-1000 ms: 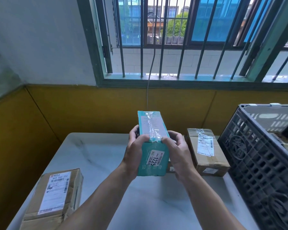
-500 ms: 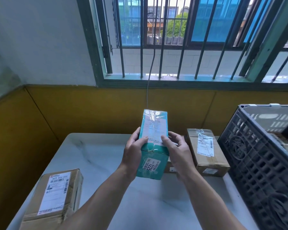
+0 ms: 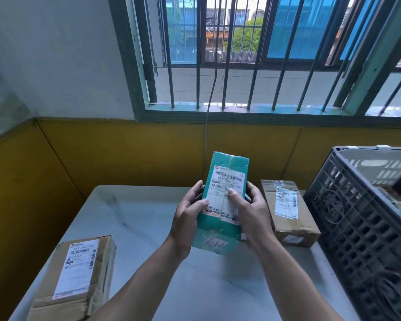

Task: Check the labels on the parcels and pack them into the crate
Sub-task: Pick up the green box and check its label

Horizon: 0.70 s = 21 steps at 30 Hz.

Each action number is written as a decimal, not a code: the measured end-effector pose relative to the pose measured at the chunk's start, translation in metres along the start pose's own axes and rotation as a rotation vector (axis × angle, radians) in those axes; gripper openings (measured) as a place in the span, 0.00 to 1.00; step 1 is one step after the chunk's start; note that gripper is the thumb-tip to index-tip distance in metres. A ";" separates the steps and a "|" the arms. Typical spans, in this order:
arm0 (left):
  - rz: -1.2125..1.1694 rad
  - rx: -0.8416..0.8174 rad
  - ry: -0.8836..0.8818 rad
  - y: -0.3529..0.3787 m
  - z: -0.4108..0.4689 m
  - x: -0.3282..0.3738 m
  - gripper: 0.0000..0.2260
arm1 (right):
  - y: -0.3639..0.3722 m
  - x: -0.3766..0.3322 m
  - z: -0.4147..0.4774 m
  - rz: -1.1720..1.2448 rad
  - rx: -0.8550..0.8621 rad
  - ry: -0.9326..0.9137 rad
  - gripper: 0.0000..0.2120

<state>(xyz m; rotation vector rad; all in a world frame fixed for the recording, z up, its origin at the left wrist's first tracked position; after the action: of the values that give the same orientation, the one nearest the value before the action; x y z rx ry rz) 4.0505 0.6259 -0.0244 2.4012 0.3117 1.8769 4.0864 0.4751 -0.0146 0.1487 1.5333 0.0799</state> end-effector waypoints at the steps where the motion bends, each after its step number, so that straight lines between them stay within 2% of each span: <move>1: -0.001 -0.005 -0.001 0.002 0.000 0.002 0.28 | 0.001 -0.001 0.000 0.021 -0.008 -0.003 0.22; 6: -0.024 0.048 0.011 -0.001 0.004 0.004 0.21 | 0.006 -0.004 -0.004 0.076 -0.034 -0.028 0.21; 9: -0.036 0.044 -0.004 -0.003 0.007 -0.001 0.16 | 0.001 -0.007 -0.004 0.050 -0.001 -0.047 0.14; 12: -0.056 0.032 -0.001 -0.001 0.005 -0.002 0.21 | -0.003 -0.008 -0.004 0.003 0.011 -0.061 0.10; 21: 0.080 0.090 0.053 -0.006 0.005 0.001 0.20 | -0.001 -0.006 -0.005 -0.073 -0.012 -0.080 0.08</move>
<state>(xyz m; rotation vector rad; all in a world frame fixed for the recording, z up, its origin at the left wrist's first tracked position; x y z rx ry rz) 4.0546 0.6322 -0.0256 2.4589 0.3146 2.0053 4.0813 0.4732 -0.0086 0.0853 1.4570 0.0255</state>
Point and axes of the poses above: each hand's wrist, its own z-axis towards the middle knuckle, its own y-axis out of the palm, x = y × z, the point moved 10 cm from there along z, towards the middle knuckle, and after that the axes turned 8 degrees about -y, right-handed, at the moved point
